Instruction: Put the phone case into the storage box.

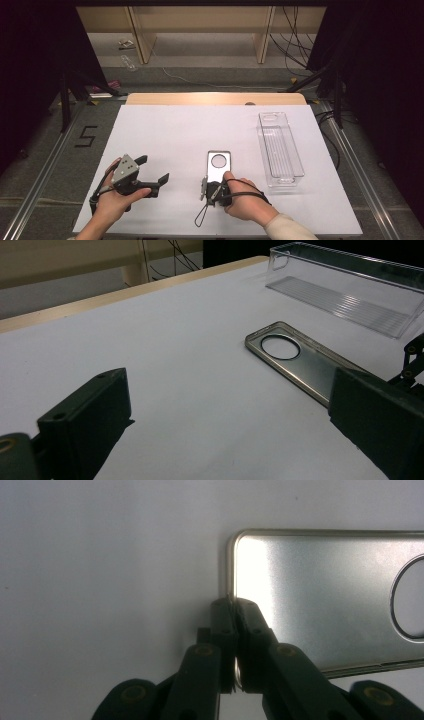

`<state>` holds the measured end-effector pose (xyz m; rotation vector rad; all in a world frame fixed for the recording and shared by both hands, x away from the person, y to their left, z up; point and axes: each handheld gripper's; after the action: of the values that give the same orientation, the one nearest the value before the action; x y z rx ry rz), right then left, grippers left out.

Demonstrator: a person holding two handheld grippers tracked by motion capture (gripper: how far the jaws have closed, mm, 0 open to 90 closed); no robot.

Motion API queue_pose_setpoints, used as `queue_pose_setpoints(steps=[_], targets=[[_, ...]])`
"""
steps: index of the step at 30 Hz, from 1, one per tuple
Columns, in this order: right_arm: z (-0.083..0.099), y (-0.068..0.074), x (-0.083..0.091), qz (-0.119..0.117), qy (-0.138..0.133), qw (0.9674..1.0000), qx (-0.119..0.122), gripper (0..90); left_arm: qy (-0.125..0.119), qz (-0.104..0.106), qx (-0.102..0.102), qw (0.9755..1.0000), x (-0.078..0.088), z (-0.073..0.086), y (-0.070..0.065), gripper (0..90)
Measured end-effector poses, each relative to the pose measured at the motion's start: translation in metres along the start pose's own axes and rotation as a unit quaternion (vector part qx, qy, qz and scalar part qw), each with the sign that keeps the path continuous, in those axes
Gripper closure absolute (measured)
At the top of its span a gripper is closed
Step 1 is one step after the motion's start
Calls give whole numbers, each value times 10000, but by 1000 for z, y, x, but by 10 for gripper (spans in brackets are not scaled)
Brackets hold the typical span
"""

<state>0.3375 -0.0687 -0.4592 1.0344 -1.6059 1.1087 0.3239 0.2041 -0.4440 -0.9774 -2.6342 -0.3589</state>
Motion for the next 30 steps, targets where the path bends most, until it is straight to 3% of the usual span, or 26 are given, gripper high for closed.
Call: queue_pose_setpoints(steps=[9,30], targets=[[1,-1,2,46,65,10000,-24,886,2,0,2,10000,0,0,0,34],[4,-6,13,168,-189,9996,-151,889,11,-3,13,10000,0,0,0,35]])
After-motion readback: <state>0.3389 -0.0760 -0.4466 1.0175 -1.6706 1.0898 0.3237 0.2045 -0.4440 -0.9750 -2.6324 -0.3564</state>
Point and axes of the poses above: each handheld gripper's, and its own axes: x roughly backward along the jaws, z roughly out of its underside, y roughly to its left, and after that the axes turned 11 degrees about -x, right-handed
